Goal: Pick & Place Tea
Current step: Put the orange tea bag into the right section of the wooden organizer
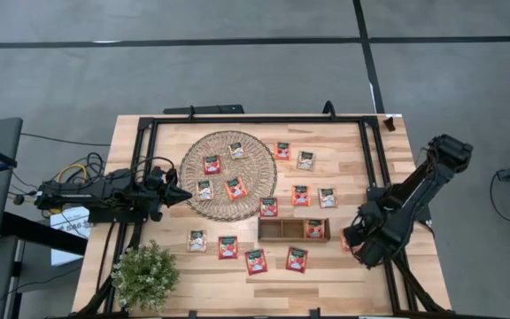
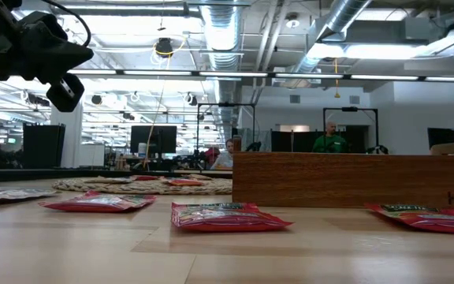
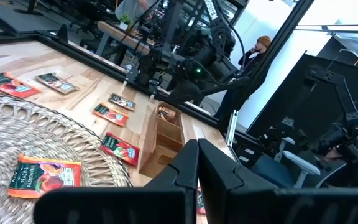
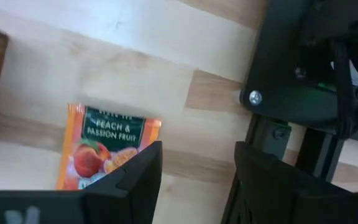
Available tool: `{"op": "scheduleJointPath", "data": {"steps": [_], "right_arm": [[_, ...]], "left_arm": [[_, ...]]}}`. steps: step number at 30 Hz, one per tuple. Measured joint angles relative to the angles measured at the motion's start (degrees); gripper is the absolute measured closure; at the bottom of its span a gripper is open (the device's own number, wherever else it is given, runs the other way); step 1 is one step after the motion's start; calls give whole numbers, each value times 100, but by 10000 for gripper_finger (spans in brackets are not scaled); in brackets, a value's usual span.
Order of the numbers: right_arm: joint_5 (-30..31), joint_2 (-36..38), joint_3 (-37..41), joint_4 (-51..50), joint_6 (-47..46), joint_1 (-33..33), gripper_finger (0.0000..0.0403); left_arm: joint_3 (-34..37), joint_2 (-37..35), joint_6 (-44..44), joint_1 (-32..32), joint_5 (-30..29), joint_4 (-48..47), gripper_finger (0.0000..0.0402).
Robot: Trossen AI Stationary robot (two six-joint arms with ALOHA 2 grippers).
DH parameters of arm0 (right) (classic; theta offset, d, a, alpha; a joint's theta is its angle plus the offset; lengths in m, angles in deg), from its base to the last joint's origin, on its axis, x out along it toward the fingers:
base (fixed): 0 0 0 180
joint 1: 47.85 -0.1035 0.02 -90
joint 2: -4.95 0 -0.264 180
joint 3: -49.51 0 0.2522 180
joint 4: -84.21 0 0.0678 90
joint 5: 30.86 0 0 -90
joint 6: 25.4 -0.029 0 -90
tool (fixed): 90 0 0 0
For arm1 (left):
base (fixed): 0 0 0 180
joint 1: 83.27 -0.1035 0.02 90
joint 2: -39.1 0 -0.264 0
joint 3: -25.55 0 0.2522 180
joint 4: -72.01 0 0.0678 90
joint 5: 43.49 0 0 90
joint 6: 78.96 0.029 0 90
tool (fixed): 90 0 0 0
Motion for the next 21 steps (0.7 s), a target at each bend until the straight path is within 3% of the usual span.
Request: {"op": "scheduleJointPath", "data": {"steps": [9, 21], "right_arm": [[-2, -114, 248, 349, 920, 743, 204], [-470, -572, 249, 369, 3659, 1340, 204]], "left_arm": [[0, 0, -4, 0, -2, 0, 402], [0, 0, -2, 0, -4, 0, 402]]}}
